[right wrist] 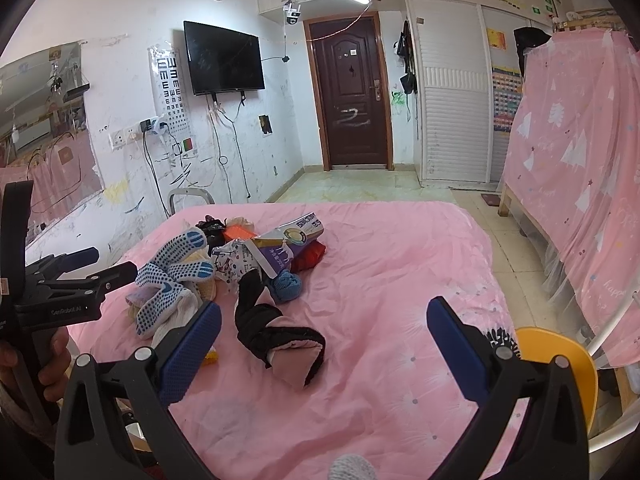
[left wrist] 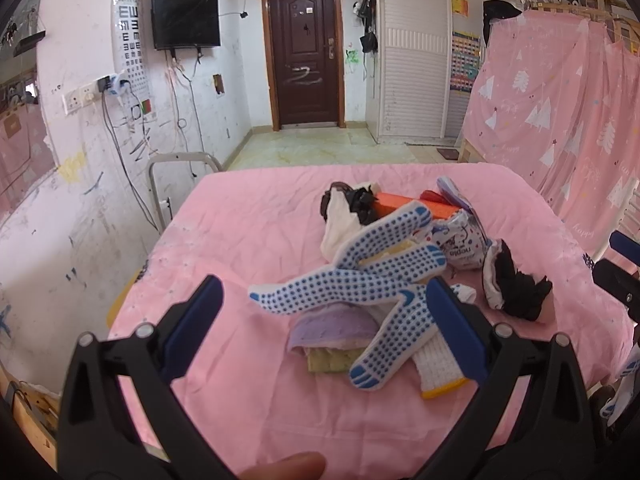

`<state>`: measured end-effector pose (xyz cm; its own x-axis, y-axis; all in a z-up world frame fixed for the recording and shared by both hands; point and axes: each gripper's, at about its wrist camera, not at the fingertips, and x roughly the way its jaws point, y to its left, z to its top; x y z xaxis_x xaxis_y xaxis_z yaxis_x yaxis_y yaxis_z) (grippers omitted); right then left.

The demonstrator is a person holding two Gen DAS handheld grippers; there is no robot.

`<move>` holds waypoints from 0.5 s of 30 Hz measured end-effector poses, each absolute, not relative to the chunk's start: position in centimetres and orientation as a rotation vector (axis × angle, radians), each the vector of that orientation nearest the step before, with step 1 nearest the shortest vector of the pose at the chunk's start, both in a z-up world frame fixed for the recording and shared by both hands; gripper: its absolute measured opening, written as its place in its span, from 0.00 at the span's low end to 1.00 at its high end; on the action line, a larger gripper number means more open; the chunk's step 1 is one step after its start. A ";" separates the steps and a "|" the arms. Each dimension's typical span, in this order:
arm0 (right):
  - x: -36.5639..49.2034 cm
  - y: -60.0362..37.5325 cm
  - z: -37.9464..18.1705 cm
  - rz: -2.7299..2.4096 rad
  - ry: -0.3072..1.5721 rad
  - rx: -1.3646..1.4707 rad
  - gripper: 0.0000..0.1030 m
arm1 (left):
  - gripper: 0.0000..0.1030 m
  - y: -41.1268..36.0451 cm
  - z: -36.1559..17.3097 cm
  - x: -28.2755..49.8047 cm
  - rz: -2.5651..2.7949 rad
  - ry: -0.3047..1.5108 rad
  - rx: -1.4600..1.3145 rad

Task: Collect trash
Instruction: 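Grasp the blue-dotted gloves with the left tool while the right tool grasps the black-and-pink sock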

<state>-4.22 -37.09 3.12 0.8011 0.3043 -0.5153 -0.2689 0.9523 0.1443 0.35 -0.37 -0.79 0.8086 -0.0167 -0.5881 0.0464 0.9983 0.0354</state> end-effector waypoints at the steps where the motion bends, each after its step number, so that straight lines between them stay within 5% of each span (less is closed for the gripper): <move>1: -4.1 -37.0 3.1 0.310 0.568 0.064 0.91 | 0.94 -0.3 -0.8 0.4 -0.036 0.631 0.047; 15: -1.1 -35.0 0.3 0.416 0.691 0.042 0.91 | 0.94 0.7 -2.6 3.8 -0.121 0.717 -0.014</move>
<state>-1.14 -35.05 0.30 0.6918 0.3859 -0.6103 -0.3586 0.9172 0.1735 3.82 0.67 -2.65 0.7473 -0.1153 -0.6544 0.1061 0.9929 -0.0539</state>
